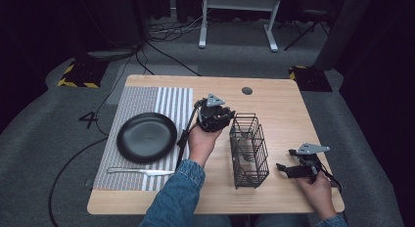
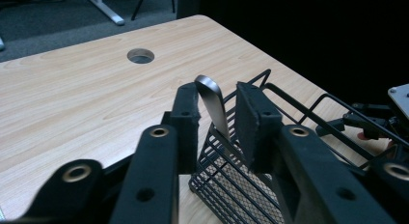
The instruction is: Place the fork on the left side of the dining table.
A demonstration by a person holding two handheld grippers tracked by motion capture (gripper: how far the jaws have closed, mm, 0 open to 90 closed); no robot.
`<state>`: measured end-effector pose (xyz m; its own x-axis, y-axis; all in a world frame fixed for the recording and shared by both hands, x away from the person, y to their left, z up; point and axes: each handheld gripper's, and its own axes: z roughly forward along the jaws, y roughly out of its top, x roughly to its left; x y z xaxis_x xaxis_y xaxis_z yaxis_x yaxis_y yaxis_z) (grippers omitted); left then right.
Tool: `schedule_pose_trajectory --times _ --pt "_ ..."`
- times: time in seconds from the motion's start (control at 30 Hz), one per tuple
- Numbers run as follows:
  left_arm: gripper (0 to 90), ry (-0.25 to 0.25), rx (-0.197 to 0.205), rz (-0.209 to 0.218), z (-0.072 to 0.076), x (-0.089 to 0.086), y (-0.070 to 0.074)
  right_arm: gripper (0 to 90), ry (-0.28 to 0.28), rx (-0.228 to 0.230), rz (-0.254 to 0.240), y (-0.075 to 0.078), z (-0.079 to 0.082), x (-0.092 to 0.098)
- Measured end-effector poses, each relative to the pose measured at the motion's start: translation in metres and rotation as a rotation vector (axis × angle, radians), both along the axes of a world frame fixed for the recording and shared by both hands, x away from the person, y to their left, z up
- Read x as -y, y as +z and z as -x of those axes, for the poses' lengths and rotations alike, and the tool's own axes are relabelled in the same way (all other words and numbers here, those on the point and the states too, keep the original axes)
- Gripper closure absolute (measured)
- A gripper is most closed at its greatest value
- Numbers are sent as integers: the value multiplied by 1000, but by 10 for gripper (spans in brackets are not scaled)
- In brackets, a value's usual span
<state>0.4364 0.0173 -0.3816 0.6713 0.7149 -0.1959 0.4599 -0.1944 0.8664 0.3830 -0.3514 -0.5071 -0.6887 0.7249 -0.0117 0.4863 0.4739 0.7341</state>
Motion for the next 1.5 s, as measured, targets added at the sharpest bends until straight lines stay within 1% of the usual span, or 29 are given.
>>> schedule_pose_trajectory --times 0.2,0.23,0.33,0.37,0.47,0.5,0.6,0.63,0.67,0.7,0.87,0.97,1.0,1.03,1.07,1.23,1.3,1.33,1.37,1.4,1.43,1.5 --pt "767 -20 -31 31 -1 -1 2 141 0 0 0 0 0 0" --pt "770 -20 -31 31 -1 -1 2 141 0 0 0 0 0 0" --pt "780 -42 -46 55 -1 -1 3 141 1 0 -1 0 0 0" --pt "801 -54 -40 66 0 0 5 141 0 0 0 0 0 0" --pt "853 -67 -29 67 3 1 8 141 1 0 -1 0 0 0" --pt "858 -78 -13 59 6 3 11 141 0 0 0 0 0 0" --pt "859 -92 -3 48 8 5 13 141 0 0 0 0 0 0" --pt "859 -95 6 46 11 6 16 141 0 0 0 0 0 0" --pt "859 -95 6 46 11 6 16 141 0 0 0 0 0 0" --pt "859 -99 13 54 12 6 19 141 0 0 -1 0 0 0" --pt "860 -104 30 55 16 5 28 141 1 0 -1 0 0 0" --pt "860 -112 45 66 19 2 37 141 2 -1 -1 0 0 0" --pt "860 -112 45 66 19 2 37 141 2 -1 -1 0 0 0" --pt "860 -114 47 68 21 1 41 141 3 -1 -1 0 0 0" --pt "860 -114 47 68 21 1 41 141 3 -1 -1 0 0 0" --pt "860 -124 58 65 25 -1 53 141 5 -1 1 0 -1 0" --pt "860 -120 64 60 27 -3 58 141 5 -1 1 0 -1 0" --pt "860 -119 75 58 28 -5 64 141 5 -1 1 0 -1 0" --pt "860 -119 75 58 28 -5 64 141 5 -1 1 0 -1 0" --pt "860 -115 85 59 29 -8 70 141 6 0 1 0 -1 0" --pt "860 -115 85 59 29 -8 70 141 6 0 1 0 -1 0" --pt "860 -113 93 63 30 -11 76 141 6 -1 1 0 -1 0"
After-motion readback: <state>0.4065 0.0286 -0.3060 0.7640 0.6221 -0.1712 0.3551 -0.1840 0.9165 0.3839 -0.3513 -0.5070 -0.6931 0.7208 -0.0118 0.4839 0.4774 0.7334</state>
